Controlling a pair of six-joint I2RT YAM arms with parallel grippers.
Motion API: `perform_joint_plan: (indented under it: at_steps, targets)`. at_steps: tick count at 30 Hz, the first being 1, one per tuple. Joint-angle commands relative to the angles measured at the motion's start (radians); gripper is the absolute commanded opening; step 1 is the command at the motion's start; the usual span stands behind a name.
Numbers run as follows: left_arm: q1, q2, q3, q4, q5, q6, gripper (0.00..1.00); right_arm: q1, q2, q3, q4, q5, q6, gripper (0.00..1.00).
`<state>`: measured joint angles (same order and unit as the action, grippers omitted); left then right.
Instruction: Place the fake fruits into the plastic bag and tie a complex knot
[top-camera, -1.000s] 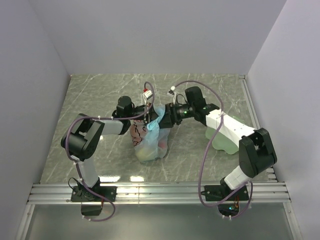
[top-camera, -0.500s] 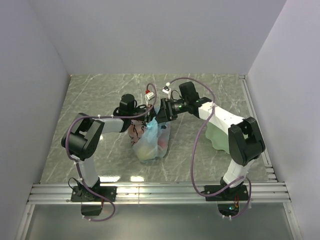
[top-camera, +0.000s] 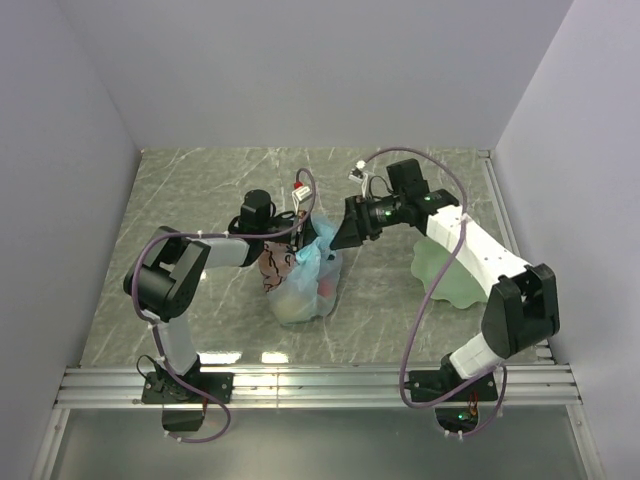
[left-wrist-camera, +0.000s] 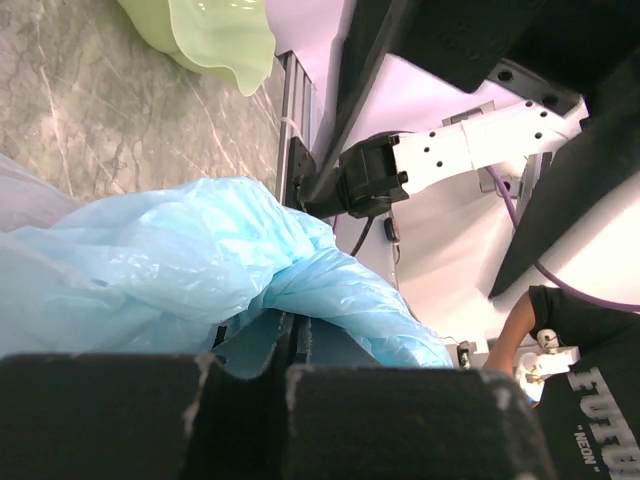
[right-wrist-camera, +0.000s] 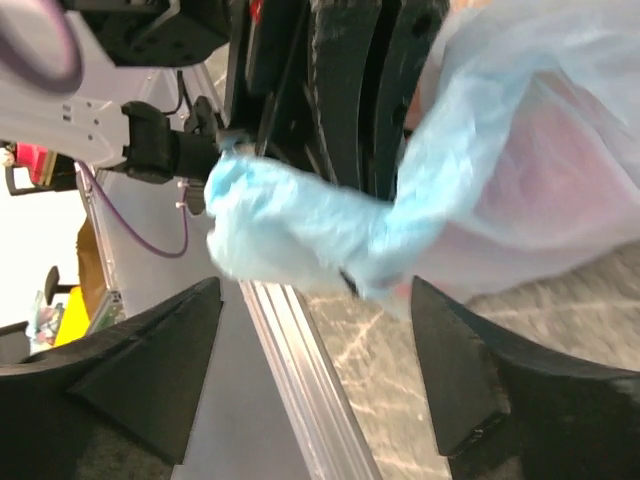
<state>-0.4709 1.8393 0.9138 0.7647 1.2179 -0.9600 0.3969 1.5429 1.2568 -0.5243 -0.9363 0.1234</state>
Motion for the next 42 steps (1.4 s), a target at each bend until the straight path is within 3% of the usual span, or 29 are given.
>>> perform_joint_plan:
  at_steps: [1,4,7,19,25,29,34,42]
  targets:
    - [-0.003,-0.038,-0.006,0.070,0.020,-0.009,0.00,-0.047,-0.026,-0.028,-0.076,-0.060,-0.056,0.66]
    - [-0.005,-0.031,-0.009,0.110,0.020,-0.037,0.00,-0.053,-0.012,-0.060,-0.008,-0.059,-0.028,0.44]
    - [-0.005,-0.025,-0.007,0.128,0.023,-0.060,0.01,-0.044,0.019,-0.073,0.082,-0.061,0.030,0.37]
    - [-0.012,-0.009,-0.007,0.150,0.029,-0.069,0.01,0.003,0.137,-0.024,0.362,-0.118,0.257,0.30]
    - [-0.026,-0.011,-0.018,0.143,0.043,-0.051,0.01,0.033,0.174,0.012,0.516,-0.065,0.415,0.30]
    - [-0.023,-0.012,-0.024,0.107,0.042,-0.016,0.00,0.052,0.152,-0.010,0.523,-0.036,0.423,0.33]
    - [-0.009,-0.015,-0.018,0.117,0.022,-0.026,0.01,0.045,0.103,-0.056,0.341,-0.042,0.253,0.53]
    - [-0.009,-0.011,-0.018,0.173,0.014,-0.069,0.01,0.002,-0.030,-0.103,0.153,-0.053,0.093,0.52]
